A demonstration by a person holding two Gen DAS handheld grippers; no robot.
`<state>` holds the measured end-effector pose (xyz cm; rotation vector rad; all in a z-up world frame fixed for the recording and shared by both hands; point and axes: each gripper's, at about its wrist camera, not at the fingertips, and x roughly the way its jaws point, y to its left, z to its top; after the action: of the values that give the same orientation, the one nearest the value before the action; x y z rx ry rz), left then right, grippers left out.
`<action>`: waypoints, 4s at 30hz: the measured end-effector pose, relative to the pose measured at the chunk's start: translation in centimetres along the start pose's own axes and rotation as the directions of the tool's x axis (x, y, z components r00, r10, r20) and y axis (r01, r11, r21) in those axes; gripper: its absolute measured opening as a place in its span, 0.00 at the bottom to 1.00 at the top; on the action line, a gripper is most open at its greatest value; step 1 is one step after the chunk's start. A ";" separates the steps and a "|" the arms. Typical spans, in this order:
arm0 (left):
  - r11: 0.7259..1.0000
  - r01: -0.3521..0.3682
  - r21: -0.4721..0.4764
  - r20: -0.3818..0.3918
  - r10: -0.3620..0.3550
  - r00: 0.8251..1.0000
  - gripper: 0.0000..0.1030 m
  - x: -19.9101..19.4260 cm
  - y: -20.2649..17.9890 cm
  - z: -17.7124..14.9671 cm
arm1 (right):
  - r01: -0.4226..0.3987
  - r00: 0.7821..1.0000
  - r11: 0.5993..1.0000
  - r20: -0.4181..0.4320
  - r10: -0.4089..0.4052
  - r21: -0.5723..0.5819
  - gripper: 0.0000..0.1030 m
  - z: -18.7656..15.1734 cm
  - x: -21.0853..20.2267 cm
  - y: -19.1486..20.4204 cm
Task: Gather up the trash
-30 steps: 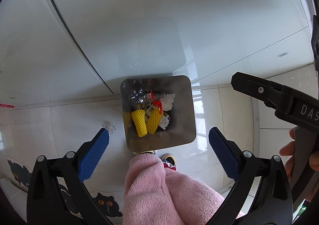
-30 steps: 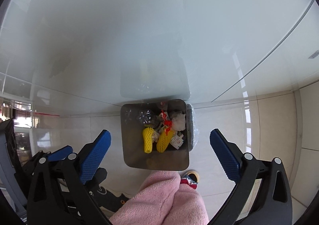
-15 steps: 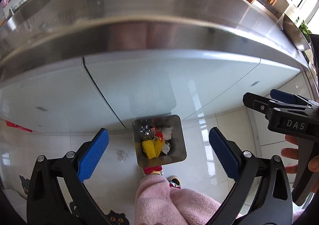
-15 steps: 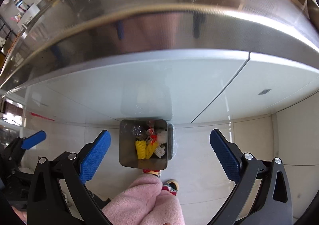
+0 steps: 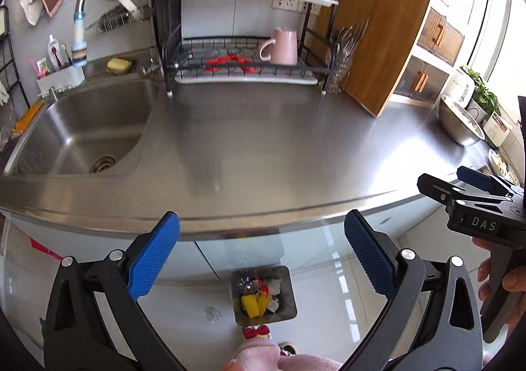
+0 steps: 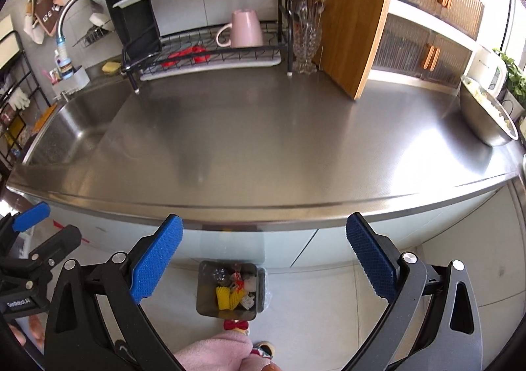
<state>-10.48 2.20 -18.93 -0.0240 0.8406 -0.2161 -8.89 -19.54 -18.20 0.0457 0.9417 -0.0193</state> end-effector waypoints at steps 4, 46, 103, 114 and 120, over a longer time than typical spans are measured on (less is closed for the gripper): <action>1.000 -0.014 0.015 0.093 0.012 0.996 0.92 -3.8 -0.4 3.2 | 0.014 0.997 0.999 0.080 -0.016 0.034 0.97 2.8 -3.6 -0.5; 0.994 -0.110 0.011 0.290 0.102 0.952 0.92 -11.9 -1.8 11.0 | 0.051 0.934 0.999 0.353 -0.052 0.012 0.97 10.7 -16.2 -0.6; 0.991 -0.127 0.039 0.282 0.112 0.953 0.92 -11.5 -2.6 11.3 | 0.041 0.944 0.999 0.325 -0.047 0.025 0.97 11.0 -15.3 -1.2; 0.991 -0.127 0.038 0.277 0.111 0.954 0.92 -11.2 -2.4 11.3 | 0.037 0.946 0.999 0.320 -0.043 0.024 0.97 10.9 -15.2 -1.2; 0.991 -0.129 0.034 0.275 0.115 0.955 0.92 -11.0 -2.2 11.4 | 0.041 0.946 0.999 0.322 -0.047 0.026 0.97 11.0 -15.1 -1.1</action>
<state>-9.59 1.53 -2.97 0.0454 0.5592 -0.1145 -8.96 -21.21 0.45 0.0371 0.6140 -0.0749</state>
